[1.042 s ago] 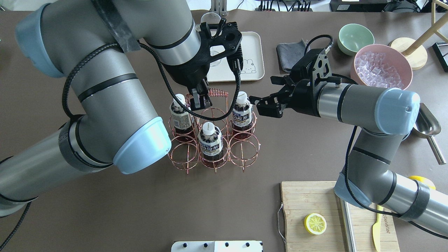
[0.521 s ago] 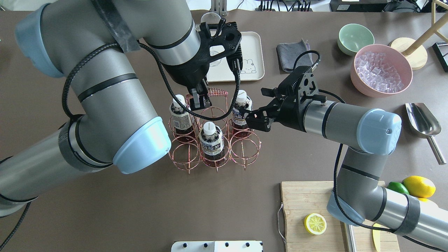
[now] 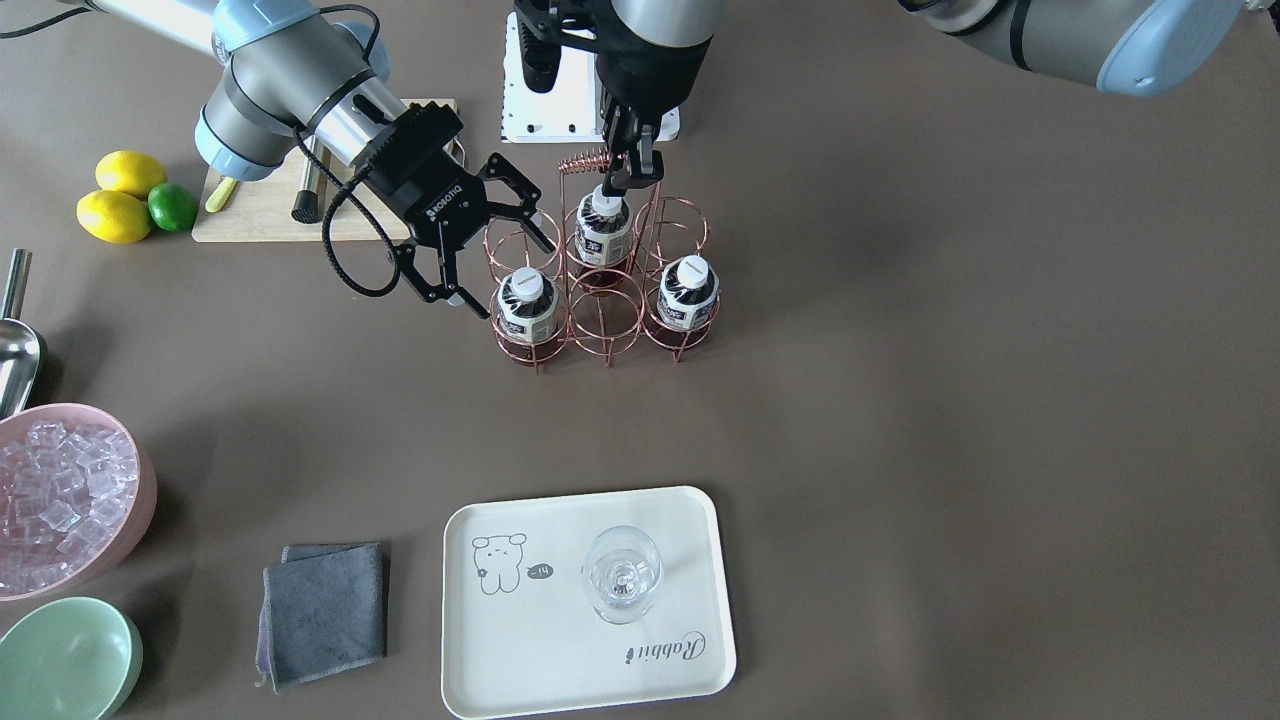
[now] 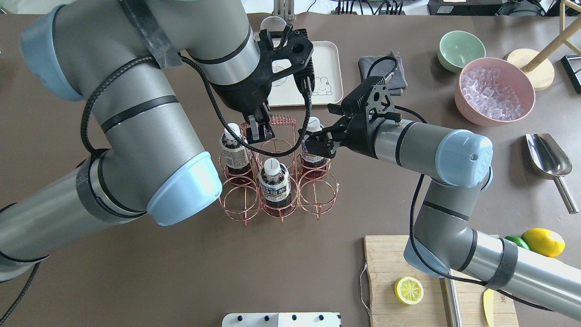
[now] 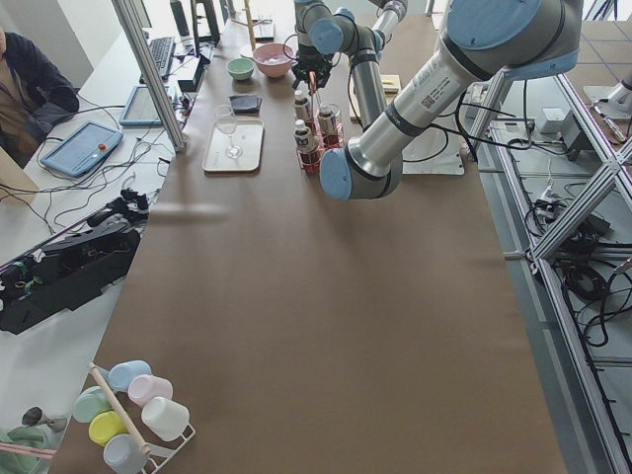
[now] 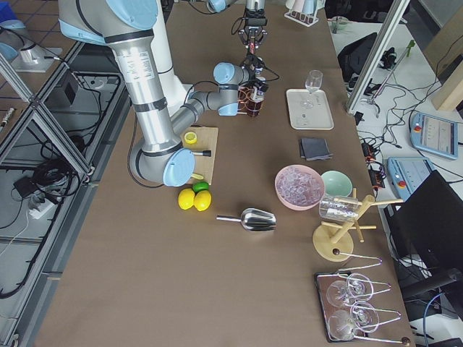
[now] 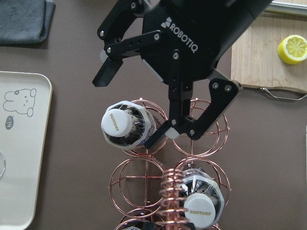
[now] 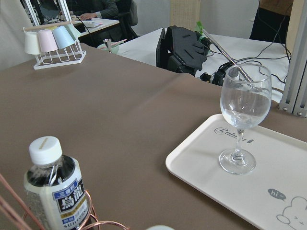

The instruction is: Take tea from basket to plate

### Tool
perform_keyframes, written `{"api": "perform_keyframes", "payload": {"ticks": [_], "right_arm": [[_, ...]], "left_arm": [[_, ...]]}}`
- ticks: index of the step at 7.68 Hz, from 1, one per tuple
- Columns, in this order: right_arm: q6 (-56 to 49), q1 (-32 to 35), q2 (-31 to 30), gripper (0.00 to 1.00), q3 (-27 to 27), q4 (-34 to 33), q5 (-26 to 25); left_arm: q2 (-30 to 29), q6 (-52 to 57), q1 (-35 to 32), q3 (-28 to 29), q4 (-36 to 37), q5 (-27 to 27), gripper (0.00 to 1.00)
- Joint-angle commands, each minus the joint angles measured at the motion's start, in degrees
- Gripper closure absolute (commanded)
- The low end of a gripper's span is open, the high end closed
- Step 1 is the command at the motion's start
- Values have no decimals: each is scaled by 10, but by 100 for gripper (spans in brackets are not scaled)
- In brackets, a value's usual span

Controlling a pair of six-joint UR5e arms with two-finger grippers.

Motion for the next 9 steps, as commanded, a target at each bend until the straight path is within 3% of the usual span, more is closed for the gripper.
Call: {"api": "perform_keyframes", "payload": {"ticks": [1,2,7,9], "right_arm": [[-7,13,14,8,-18,2,1],[-7,13,12,34,-18,2,2],[16,8,7,36,-11,1,1],[18,6,7,47,-11,2,1]], "left_arm": [[0,0,0,0,0,0,100],[0,0,0,0,0,0,100],[0,1,0,-1,0,0,100],[0,0,0,-2,0,0,100]]}}
